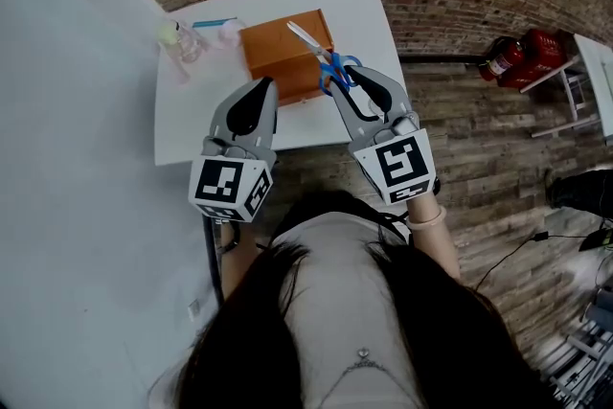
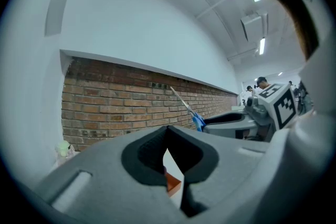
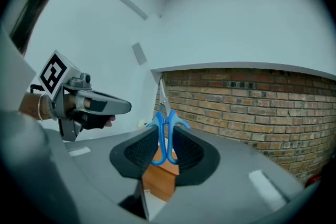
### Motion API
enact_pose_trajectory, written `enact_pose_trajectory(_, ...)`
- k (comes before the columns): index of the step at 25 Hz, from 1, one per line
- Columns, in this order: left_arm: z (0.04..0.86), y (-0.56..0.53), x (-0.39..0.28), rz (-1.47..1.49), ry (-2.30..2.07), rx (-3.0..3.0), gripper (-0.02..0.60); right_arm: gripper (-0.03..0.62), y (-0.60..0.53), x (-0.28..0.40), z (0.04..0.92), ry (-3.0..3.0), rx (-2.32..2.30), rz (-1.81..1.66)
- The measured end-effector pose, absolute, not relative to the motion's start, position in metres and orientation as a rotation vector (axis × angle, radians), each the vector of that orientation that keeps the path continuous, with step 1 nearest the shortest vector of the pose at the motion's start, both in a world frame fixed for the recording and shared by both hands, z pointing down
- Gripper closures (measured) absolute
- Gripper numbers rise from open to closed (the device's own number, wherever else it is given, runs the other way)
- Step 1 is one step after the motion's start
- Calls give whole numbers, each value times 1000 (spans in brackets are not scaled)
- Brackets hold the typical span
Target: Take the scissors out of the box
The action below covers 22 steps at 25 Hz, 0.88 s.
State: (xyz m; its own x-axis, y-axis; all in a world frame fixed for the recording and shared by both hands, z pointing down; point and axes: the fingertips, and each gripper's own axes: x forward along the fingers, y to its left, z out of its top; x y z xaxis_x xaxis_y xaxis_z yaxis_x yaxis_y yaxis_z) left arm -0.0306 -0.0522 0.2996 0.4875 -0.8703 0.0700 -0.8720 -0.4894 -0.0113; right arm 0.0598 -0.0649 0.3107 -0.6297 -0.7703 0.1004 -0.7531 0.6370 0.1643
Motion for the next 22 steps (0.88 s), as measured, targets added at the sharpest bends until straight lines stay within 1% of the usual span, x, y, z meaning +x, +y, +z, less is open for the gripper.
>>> enact_pose_trajectory(22, 300, -56, -18, 101, -1553, 2711, 581, 494, -52, 68, 291, -2719, 1298, -201)
